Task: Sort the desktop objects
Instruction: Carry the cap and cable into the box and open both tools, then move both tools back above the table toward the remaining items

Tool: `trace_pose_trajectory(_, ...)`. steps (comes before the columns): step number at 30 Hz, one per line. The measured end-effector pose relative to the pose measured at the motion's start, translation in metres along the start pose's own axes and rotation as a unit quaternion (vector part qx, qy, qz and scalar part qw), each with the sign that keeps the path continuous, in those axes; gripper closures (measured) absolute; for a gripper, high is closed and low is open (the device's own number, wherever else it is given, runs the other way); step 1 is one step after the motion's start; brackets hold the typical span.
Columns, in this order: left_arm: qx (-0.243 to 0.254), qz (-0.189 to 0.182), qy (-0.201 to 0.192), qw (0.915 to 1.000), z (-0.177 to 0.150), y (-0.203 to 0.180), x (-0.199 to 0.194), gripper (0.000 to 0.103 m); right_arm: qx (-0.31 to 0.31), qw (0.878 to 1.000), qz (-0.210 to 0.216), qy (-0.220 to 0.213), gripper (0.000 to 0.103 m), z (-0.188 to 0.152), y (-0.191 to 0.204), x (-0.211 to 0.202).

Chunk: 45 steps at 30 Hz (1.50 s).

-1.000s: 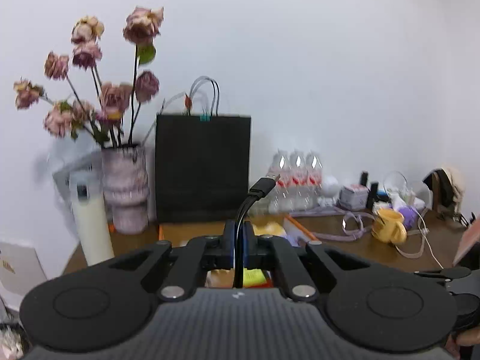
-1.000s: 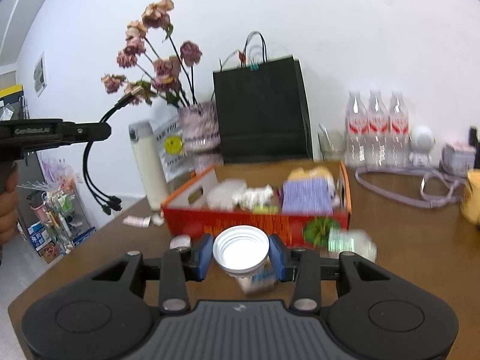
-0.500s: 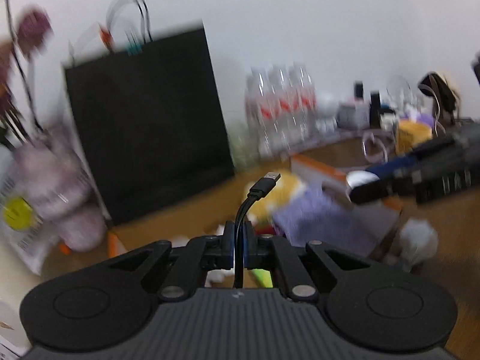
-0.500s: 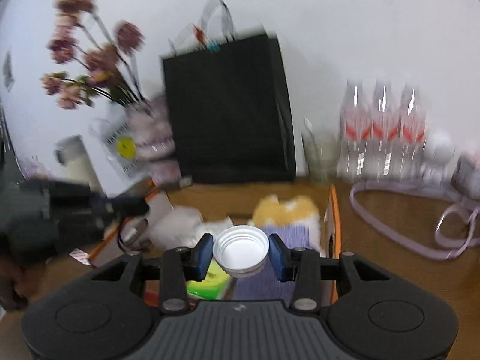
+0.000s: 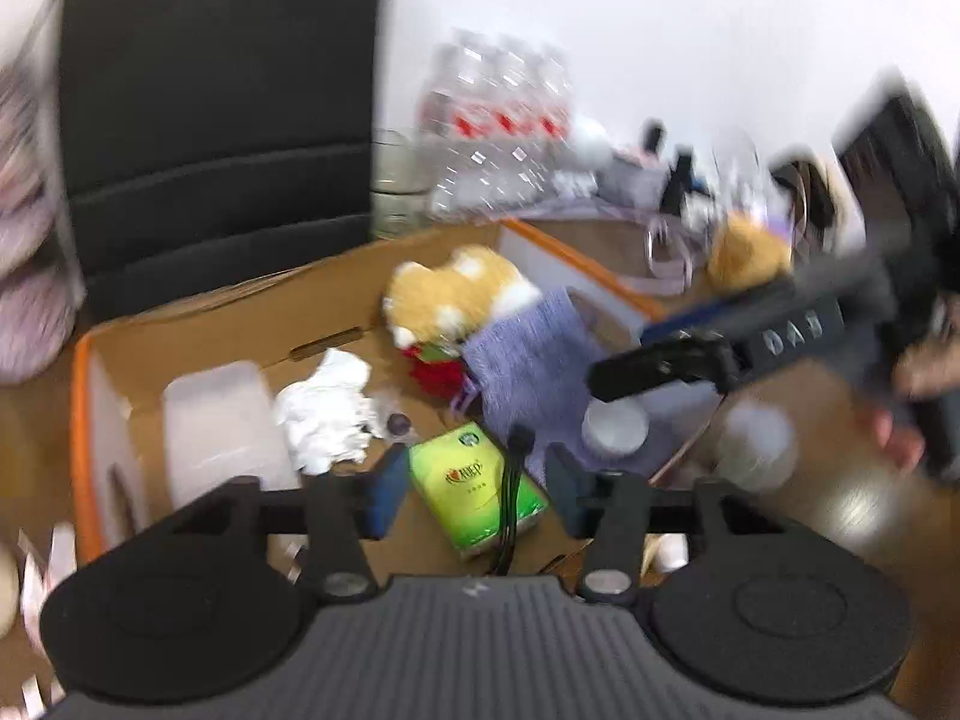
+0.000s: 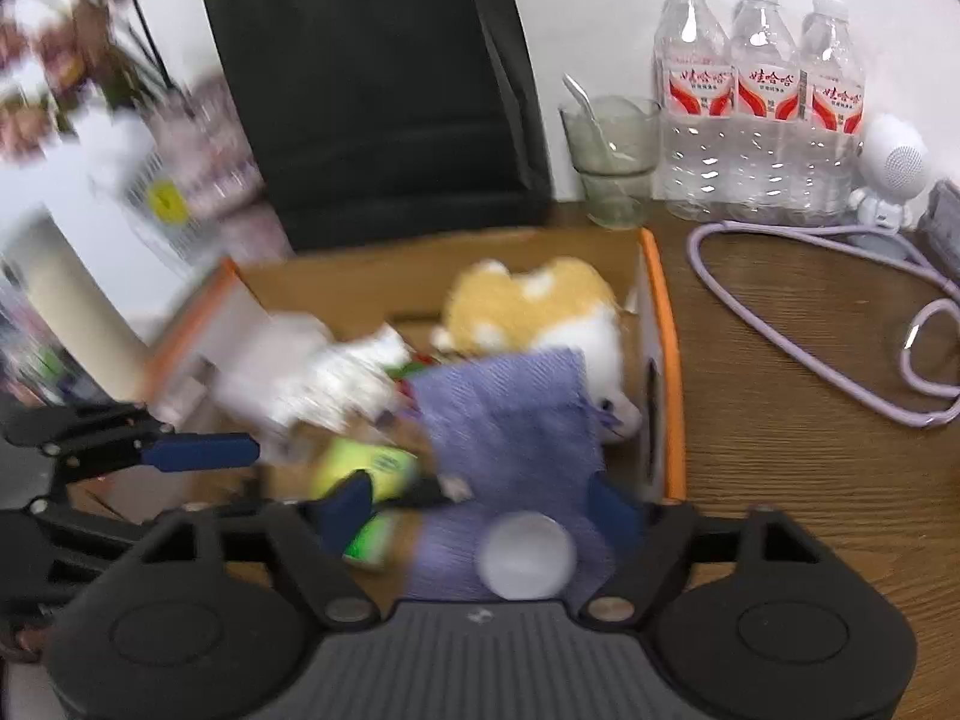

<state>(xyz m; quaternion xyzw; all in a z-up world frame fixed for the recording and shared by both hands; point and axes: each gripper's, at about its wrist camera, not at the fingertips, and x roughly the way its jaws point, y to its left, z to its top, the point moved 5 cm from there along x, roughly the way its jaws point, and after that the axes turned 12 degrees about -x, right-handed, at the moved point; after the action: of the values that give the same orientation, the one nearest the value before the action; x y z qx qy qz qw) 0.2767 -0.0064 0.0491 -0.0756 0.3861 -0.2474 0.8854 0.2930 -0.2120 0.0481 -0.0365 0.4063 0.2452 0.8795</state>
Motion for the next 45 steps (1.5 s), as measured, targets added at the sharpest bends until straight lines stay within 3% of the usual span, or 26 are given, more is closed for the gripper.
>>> trace_pose_trajectory(2, -0.051, 0.004, -0.007, 0.9987, 0.011, 0.013, -0.017, 0.049, 0.015, 1.000, 0.011, -0.005, 0.023, 0.009, 0.000, -0.009)
trace_pose_trajectory(3, -0.073, 0.015, -0.009, 0.9972, 0.016, 0.019, -0.023, 0.041, 0.023, 1.000, 0.017, -0.001, 0.022, 0.013, 0.000, -0.012)
trace_pose_trajectory(4, -0.098, 0.036, -0.014, 0.9945, 0.019, 0.026, -0.030, 0.024, 0.030, 0.999, 0.024, 0.008, 0.017, 0.016, 0.000, -0.012)
trace_pose_trajectory(8, -0.138, 0.091, -0.001, 0.9863, 0.020, 0.030, -0.049, 0.011, 0.079, 0.991, 0.046, 0.100, 0.012, 0.021, -0.002, -0.001)
trace_pose_trajectory(9, -0.143, 0.103, 0.001, 0.9844, 0.018, 0.028, -0.052, 0.001, 0.082, 0.988, 0.039, 0.122, 0.012, 0.021, -0.002, 0.000)
trace_pose_trajectory(12, -0.161, 0.143, 0.020, 0.9763, 0.012, 0.021, -0.061, 0.000, 0.084, 0.983, 0.005, 0.165, 0.012, 0.019, 0.001, -0.004)
trace_pose_trajectory(16, -0.174, 0.177, 0.050, 0.9674, 0.004, 0.012, -0.073, 0.000, 0.069, 0.983, -0.016, 0.167, 0.012, 0.015, 0.012, -0.026)
trace_pose_trajectory(22, -0.172, 0.216, 0.034, 0.9606, -0.008, -0.009, -0.103, 0.000, 0.054, 0.992, -0.019, 0.109, 0.012, 0.015, 0.033, -0.071)
trace_pose_trajectory(26, -0.180, 0.213, -0.032, 0.9599, -0.017, -0.022, -0.120, 0.000, 0.059, 0.995, 0.001, 0.080, 0.012, 0.012, 0.043, -0.087)
trace_pose_trajectory(29, -0.142, 0.221, -0.096, 0.9599, -0.023, -0.040, -0.131, 0.000, 0.045, 0.998, -0.008, 0.032, 0.012, 0.011, 0.055, -0.105)
trace_pose_trajectory(31, -0.110, 0.219, -0.127, 0.9611, -0.028, -0.051, -0.138, 0.000, 0.019, 1.000, -0.016, -0.010, 0.012, 0.010, 0.066, -0.117)
trace_pose_trajectory(33, -0.102, 0.215, -0.181, 0.9542, -0.037, -0.061, -0.149, 0.000, -0.011, 0.996, -0.029, -0.082, 0.012, 0.002, 0.078, -0.131)
trace_pose_trajectory(35, -0.108, 0.198, -0.228, 0.9472, -0.051, -0.068, -0.158, 0.000, -0.043, 0.982, -0.042, -0.177, 0.009, -0.018, 0.088, -0.142)
trace_pose_trajectory(37, -0.100, 0.191, -0.238, 0.9471, -0.065, -0.073, -0.160, 0.000, -0.045, 0.974, -0.047, -0.217, 0.004, -0.039, 0.092, -0.142)
trace_pose_trajectory(39, -0.079, 0.207, -0.233, 0.9468, -0.075, -0.079, -0.159, 0.000, -0.032, 0.973, -0.052, -0.223, 0.004, -0.052, 0.093, -0.140)
trace_pose_trajectory(41, -0.057, 0.231, -0.241, 0.9408, -0.089, -0.084, -0.162, 0.000, -0.036, 0.973, -0.061, -0.219, 0.004, -0.060, 0.096, -0.139)
trace_pose_trajectory(43, -0.063, 0.239, -0.247, 0.9369, -0.101, -0.086, -0.165, 0.000, -0.046, 0.972, -0.080, -0.216, 0.004, -0.068, 0.099, -0.141)
trace_pose_trajectory(45, -0.079, 0.232, -0.241, 0.9391, -0.121, -0.085, -0.167, 0.000, -0.051, 0.972, -0.095, -0.208, 0.004, -0.081, 0.102, -0.143)
